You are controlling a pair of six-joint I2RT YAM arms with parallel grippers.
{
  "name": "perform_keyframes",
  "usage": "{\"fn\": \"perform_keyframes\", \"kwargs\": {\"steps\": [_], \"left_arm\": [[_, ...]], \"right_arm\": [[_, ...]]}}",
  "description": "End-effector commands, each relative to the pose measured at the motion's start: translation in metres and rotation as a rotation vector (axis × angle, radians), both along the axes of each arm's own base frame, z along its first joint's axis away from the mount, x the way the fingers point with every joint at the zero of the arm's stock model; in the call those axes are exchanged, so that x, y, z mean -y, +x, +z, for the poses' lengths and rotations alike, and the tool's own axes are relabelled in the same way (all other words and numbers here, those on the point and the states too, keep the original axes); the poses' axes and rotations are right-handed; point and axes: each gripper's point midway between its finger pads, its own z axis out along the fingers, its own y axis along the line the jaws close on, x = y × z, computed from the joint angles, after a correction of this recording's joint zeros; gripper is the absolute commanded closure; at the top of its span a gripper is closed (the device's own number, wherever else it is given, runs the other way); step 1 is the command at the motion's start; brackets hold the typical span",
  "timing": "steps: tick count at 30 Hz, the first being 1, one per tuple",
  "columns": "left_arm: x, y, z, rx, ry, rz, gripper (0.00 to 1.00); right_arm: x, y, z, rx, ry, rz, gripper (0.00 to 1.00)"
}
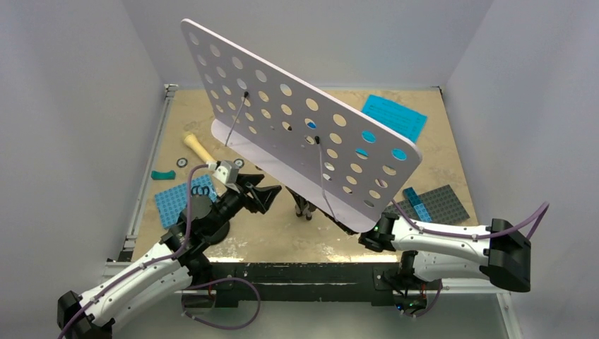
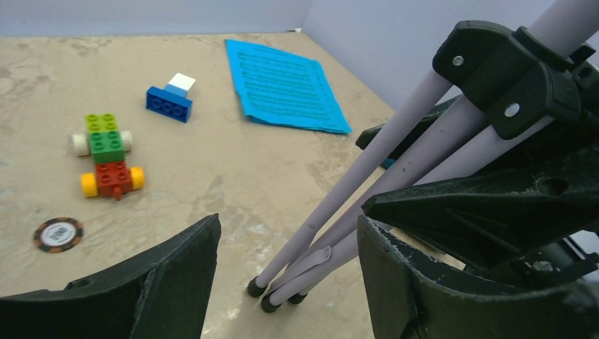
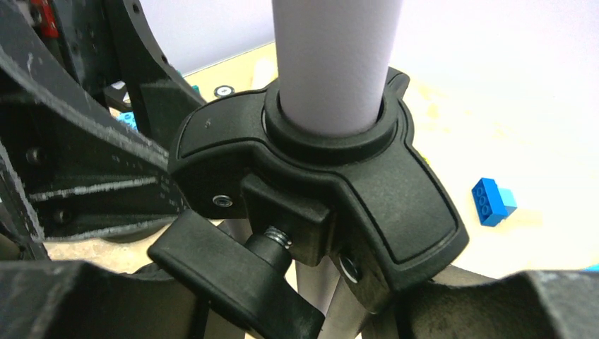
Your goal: Pack up the instrument practice props
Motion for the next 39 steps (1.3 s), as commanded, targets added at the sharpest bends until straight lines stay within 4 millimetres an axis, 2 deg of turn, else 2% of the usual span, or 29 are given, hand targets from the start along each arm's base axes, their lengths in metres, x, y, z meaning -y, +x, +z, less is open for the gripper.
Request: {"fn": "perform_keyframes", "kwargs": {"steps": [1, 4, 9, 10, 12, 13, 23, 29, 33, 39], "left_arm": [[0.018, -0.013, 0.018, 0.057, -0.158, -0.113, 0.25], [0.021, -0.016, 0.013, 0.076, -0.187, -0.141, 0.23], [0.026, -0.021, 0.009, 0.116, -0.182, -0.182, 0.16], [0.027, -0.021, 0.008, 0.124, -0.18, -0.189, 0.14], [0.029, -0.026, 0.009, 0.148, -0.187, -0.219, 0.02], [0.031, -0.027, 0.01, 0.15, -0.2, -0.232, 0.0], [0.069, -0.053, 0.005, 0.116, -0.258, -0.502, 0.0], [0.069, -0.057, 0.0, 0.117, -0.266, -0.512, 0.0], [0.076, -0.06, 0.005, 0.133, -0.257, -0.546, 0.0], [0.085, -0.054, 0.002, 0.13, -0.233, -0.55, 0.0]], "right_arm": [[0.017, 0.0, 0.078, 0.067, 0.305, -0.036, 1.0], [0.02, -0.001, 0.083, 0.07, 0.321, -0.04, 1.0], [0.024, -0.004, 0.102, 0.067, 0.313, -0.031, 1.0], [0.023, -0.004, 0.107, 0.063, 0.301, -0.028, 1.0], [0.022, -0.006, 0.113, 0.036, 0.307, -0.017, 1.0], [0.024, -0.007, 0.117, 0.036, 0.317, -0.016, 1.0], [0.047, -0.016, 0.145, 0.047, 0.502, 0.006, 1.0], [0.06, -0.019, 0.16, 0.051, 0.58, 0.018, 1.0], [0.06, -0.025, 0.174, 0.032, 0.636, 0.069, 1.0], [0.059, -0.038, 0.199, 0.013, 0.67, 0.145, 1.0]]}}
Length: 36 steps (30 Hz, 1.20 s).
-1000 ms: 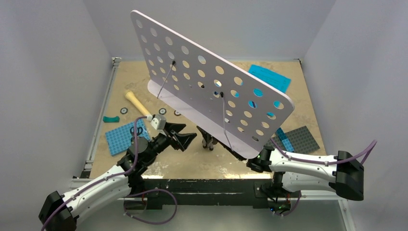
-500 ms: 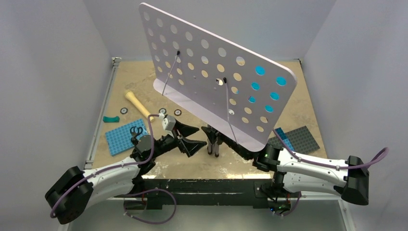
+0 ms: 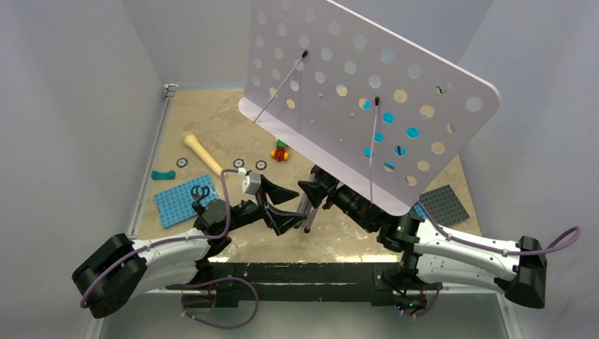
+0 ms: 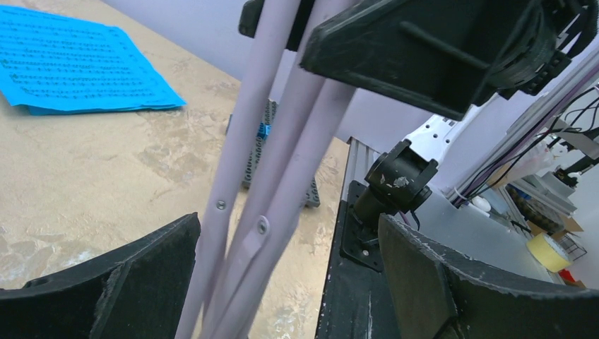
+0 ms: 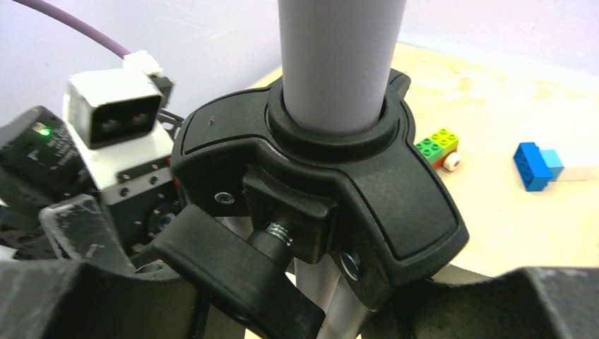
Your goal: Pack up the instrument practice props
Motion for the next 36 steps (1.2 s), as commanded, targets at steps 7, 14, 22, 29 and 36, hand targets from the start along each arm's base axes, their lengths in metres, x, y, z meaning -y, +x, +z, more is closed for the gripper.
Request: {"fn": "perform_keyframes", "kwargs": {"steps": [7, 14, 22, 29, 36], "left_arm": [[0.014, 0.003, 0.03, 0.103, -0.037, -0.036, 0.0], [0.017, 0.003, 0.024, 0.092, -0.027, -0.05, 0.0], [0.024, -0.012, 0.028, 0.109, -0.022, -0.144, 0.32], [0.028, -0.016, 0.021, 0.064, 0.01, -0.193, 1.0], [0.027, -0.002, 0.014, -0.007, 0.04, -0.11, 1.0]], "right_arm": [[0.025, -0.042, 0.2, 0.157, 0.541, 0.188, 1.0], [0.025, -0.048, 0.216, 0.132, 0.579, 0.252, 1.0], [0.023, -0.043, 0.216, 0.103, 0.585, 0.264, 1.0], [0.021, -0.022, 0.199, 0.052, 0.505, 0.201, 1.0], [0.01, 0.013, 0.151, -0.019, 0.339, 0.104, 0.85]]}}
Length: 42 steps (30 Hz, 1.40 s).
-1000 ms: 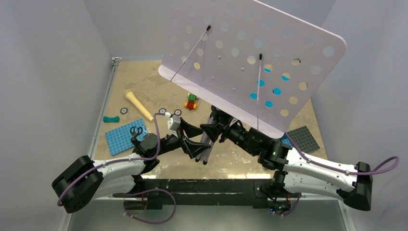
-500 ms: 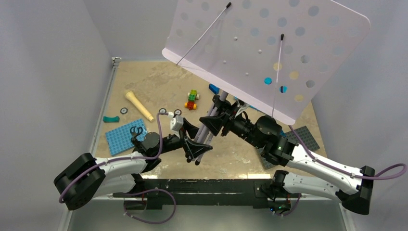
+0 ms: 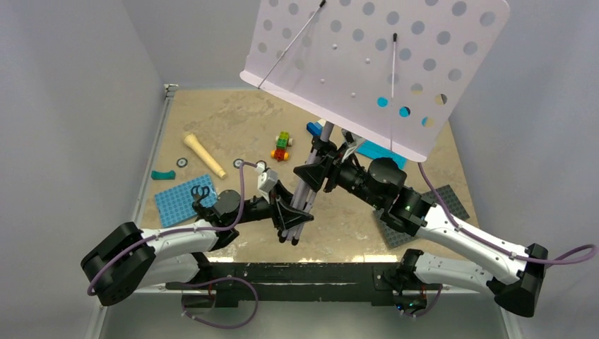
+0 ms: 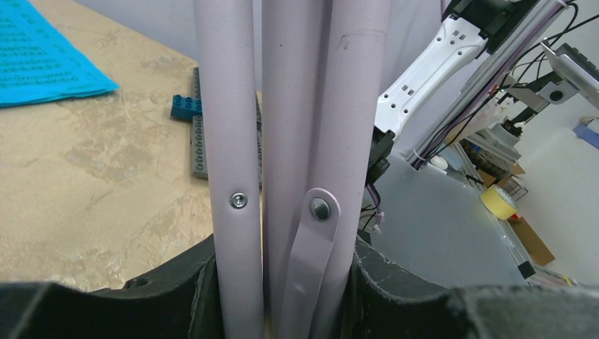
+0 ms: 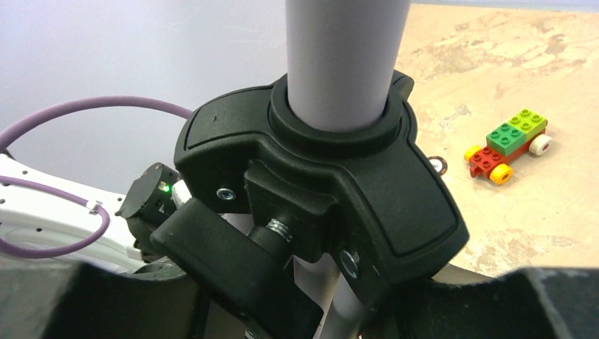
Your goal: Pack up the instrument practice props
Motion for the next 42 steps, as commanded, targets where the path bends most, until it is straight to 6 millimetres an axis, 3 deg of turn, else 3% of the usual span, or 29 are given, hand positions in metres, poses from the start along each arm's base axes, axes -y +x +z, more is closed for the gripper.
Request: {"fn": "perform_keyframes", "kwargs": {"steps": [1, 4, 6, 7, 17, 25, 34, 42], "left_arm": [[-0.001, 0.017, 0.012, -0.005, -0.012, 0.091, 1.0], [-0.004, 0.032, 0.002, -0.059, 0.018, 0.18, 1.0], [-0.007, 0.041, -0.009, -0.101, 0.049, 0.24, 1.0], [-0.008, 0.045, -0.013, -0.117, 0.061, 0.263, 1.0], [-0.014, 0.068, -0.065, -0.302, 0.215, 0.409, 1.0], [-0.004, 0.086, -0.086, -0.358, 0.299, 0.457, 1.0], [0.011, 0.115, -0.115, -0.367, 0.382, 0.519, 1.0], [0.021, 0.129, -0.135, -0.369, 0.432, 0.532, 1.0]], "right_arm": [[0.015, 0.013, 0.088, 0.198, 0.151, -0.068, 0.78], [0.014, 0.028, 0.061, 0.147, 0.11, -0.088, 0.76], [0.012, 0.038, 0.04, 0.103, 0.092, -0.083, 0.95], [0.012, 0.043, 0.03, 0.082, 0.082, -0.083, 1.0], [0.0, 0.083, -0.035, -0.049, -0.02, -0.072, 1.0], [0.002, 0.118, -0.089, -0.17, -0.055, -0.115, 1.0], [0.003, 0.146, -0.132, -0.263, -0.045, -0.146, 1.0], [0.007, 0.167, -0.169, -0.329, -0.052, -0.144, 1.0]]}}
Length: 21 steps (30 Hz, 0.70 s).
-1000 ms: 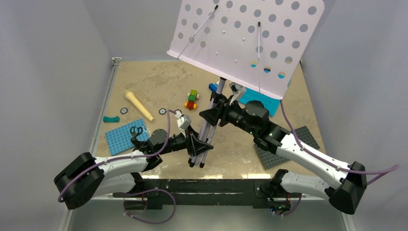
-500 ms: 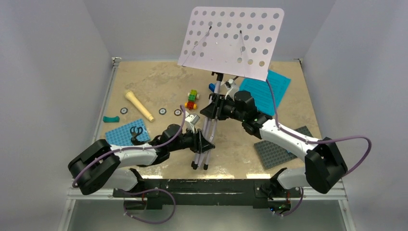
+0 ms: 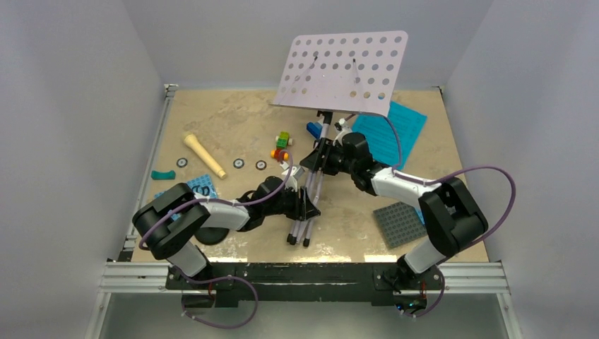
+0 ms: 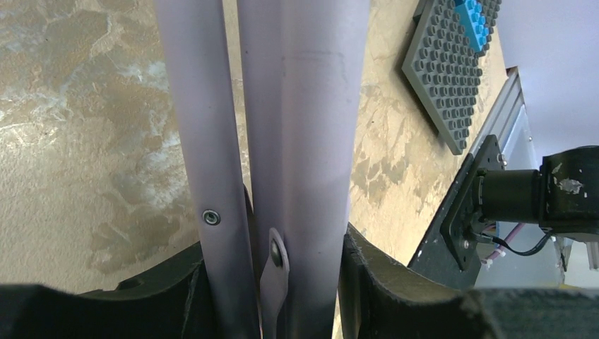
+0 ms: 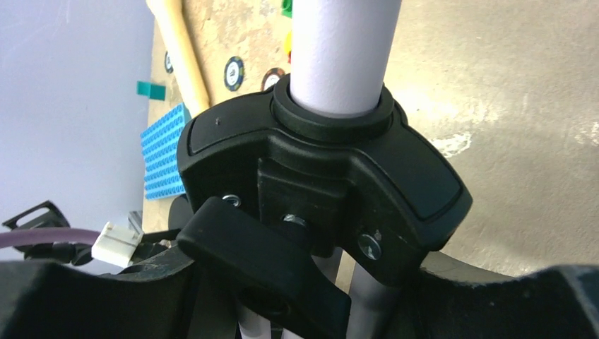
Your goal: Pack up the instrument practice props
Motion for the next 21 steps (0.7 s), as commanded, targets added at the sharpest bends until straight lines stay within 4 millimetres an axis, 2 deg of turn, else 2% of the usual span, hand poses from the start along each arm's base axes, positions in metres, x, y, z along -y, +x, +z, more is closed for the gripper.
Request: {"fn": "perform_keyframes", "kwargs": {"steps": [1, 10, 16, 19, 21], "left_arm": [[0.004, 0.059, 0.025, 0.199, 0.023, 0.139, 1.0], [0.004, 0.062, 0.005, 0.158, 0.075, 0.143, 1.0], [-0.005, 0.064, -0.011, 0.117, 0.13, 0.164, 1.0], [-0.007, 0.063, -0.018, 0.1, 0.147, 0.166, 1.0], [-0.007, 0.063, -0.021, 0.093, 0.153, 0.165, 1.0]], "right_arm": [[-0.004, 0.033, 0.045, 0.268, 0.015, -0.003, 1.0], [-0.005, 0.039, 0.016, 0.195, 0.012, 0.026, 1.0], [-0.004, 0.04, -0.005, 0.13, -0.005, 0.034, 1.0], [-0.006, 0.039, -0.01, 0.111, -0.001, 0.047, 1.0], [-0.007, 0.038, -0.011, 0.106, 0.002, 0.055, 0.96]]}}
